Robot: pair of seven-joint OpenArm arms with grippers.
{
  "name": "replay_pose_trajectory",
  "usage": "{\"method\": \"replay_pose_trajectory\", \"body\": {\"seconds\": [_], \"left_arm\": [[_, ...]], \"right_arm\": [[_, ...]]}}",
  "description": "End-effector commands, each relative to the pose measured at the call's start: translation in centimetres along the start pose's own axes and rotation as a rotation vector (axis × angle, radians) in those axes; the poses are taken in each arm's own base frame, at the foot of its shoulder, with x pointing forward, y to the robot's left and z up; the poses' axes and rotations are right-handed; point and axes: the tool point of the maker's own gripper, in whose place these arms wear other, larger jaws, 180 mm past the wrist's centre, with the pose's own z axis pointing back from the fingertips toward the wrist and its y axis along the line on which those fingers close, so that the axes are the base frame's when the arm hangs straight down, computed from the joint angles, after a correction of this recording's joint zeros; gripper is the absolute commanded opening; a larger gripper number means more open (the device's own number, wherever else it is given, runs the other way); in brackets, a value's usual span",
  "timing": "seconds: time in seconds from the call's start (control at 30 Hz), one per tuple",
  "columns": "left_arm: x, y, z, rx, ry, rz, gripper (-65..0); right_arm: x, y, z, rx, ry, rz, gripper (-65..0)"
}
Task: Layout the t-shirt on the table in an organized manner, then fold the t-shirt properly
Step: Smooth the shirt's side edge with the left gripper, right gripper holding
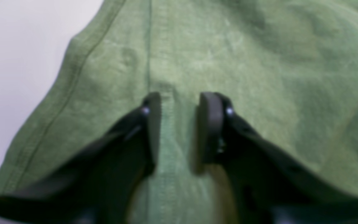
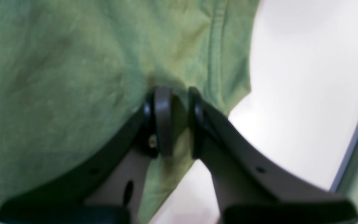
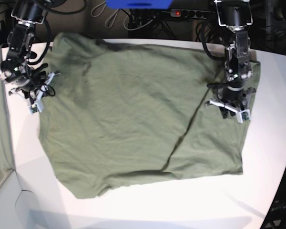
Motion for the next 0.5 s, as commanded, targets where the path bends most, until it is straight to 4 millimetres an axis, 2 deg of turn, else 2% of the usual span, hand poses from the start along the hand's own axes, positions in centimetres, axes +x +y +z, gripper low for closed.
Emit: {"method": "replay_pose_trajectory", "body": {"seconds": [0.0,0.07,0.13,0.27,0.37,0.47], "left_arm": [[1.5,0.3,-0.2,0.005,-0.038,-0.008,-53.0],[1.7,0.3,-0.2,0.006,-0.042,-0.011,-58.6],[0.9,0.6,-0.4,0.013,-0.022,-0.015,-64.7],[0.5,1.7,-1.0,0.030,0.001,-0.018,-65.0],[0.9,1.9,-1.0,0.031,-0.008,-0.024,-65.0],[3.2,2.6,-0.5,0.051,-0.069,-0.002,-65.0]], "right_arm": [[1.4,-0.8,0.5,-0.017,-0.046,0.007,-56.0],[1.4,-0.8,0.5,-0.017,-0.046,0.007,-56.1],[1.4,-0.8,0.5,-0.017,-0.046,0.007,-56.1],[1.3,-0.8,0.5,-0.016,-0.045,0.007,-56.1],[1.3,-0.8,0.5,-0.016,-0.045,0.007,-56.1],[1.3,-0.9,0.5,-0.017,-0.044,0.008,-56.1]]}}
